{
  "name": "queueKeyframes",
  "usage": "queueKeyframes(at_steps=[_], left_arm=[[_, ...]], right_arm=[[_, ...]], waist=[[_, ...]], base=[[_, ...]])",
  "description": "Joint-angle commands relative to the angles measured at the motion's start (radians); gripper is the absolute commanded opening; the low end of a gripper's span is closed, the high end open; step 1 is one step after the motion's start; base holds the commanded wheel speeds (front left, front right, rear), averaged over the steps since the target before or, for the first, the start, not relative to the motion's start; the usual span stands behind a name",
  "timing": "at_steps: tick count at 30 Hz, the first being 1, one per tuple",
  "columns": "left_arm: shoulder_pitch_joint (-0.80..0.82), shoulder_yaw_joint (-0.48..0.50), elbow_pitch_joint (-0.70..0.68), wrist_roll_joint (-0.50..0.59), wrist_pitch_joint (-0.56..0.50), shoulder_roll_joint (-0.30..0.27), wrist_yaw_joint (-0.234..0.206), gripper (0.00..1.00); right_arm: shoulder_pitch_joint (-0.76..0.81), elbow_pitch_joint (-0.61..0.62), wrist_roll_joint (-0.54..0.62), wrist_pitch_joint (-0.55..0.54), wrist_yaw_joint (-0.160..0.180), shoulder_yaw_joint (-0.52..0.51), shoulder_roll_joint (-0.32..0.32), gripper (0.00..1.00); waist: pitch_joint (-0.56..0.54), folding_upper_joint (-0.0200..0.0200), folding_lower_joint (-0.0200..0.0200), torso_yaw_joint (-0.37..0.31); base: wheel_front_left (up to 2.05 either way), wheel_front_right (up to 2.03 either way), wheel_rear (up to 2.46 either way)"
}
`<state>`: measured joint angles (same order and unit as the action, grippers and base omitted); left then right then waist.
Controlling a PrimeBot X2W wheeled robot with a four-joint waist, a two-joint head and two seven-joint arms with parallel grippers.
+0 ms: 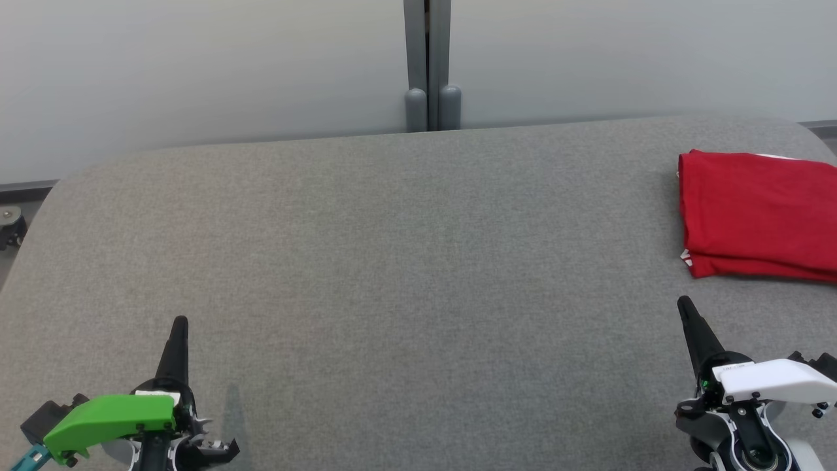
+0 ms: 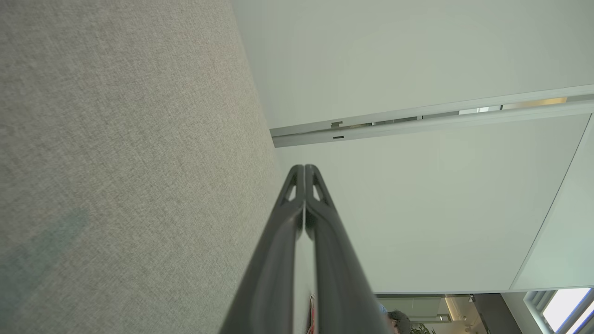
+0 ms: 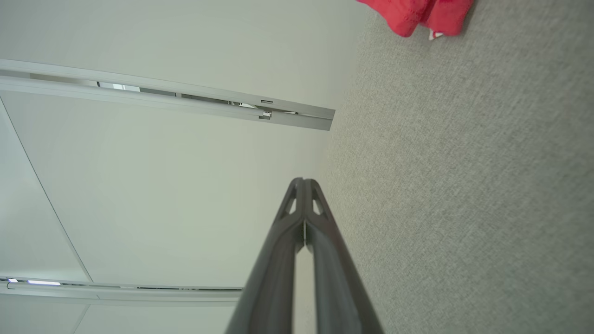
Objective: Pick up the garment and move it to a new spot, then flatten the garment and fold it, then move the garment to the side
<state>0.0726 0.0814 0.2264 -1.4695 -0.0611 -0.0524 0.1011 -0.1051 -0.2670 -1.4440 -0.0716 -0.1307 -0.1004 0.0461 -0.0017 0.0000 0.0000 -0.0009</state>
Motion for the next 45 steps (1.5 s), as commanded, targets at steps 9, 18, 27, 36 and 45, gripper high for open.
queueKeyframes(at_steps=[9,18,27,36,45], left_arm=[[0.032,0.014,-0.007,-0.073,-0.023,-0.009,0.003,0.0],[0.044,0.023,-0.009,-0.127,-0.039,-0.009,0.003,0.0],[0.043,0.028,-0.009,-0.153,-0.049,-0.009,0.004,0.0],[0.043,0.028,-0.009,-0.152,-0.049,-0.008,0.004,0.0],[0.043,0.029,-0.009,-0.151,-0.05,-0.007,0.003,0.0]], right_arm=[[-0.015,0.011,-0.078,-0.023,0.0,-0.01,0.006,0.0],[-0.02,0.013,-0.139,-0.038,0.0,-0.015,0.006,0.0],[-0.02,0.014,-0.168,-0.048,0.0,-0.018,0.007,0.0],[-0.02,0.014,-0.168,-0.048,0.0,-0.018,0.007,0.0],[-0.02,0.014,-0.168,-0.048,0.0,-0.018,0.007,0.0]], waist=[[0.0,0.0,0.0,0.0],[0.001,0.0,0.0,0.001],[0.001,0.0,0.0,0.001],[0.001,0.0,0.0,0.001],[0.001,0.0,0.0,0.001]], base=[[0.0,0.0,0.0],[0.0,0.0,0.0],[0.0,0.0,0.0],[0.0,0.0,0.0],[0.0,0.0,0.0]])
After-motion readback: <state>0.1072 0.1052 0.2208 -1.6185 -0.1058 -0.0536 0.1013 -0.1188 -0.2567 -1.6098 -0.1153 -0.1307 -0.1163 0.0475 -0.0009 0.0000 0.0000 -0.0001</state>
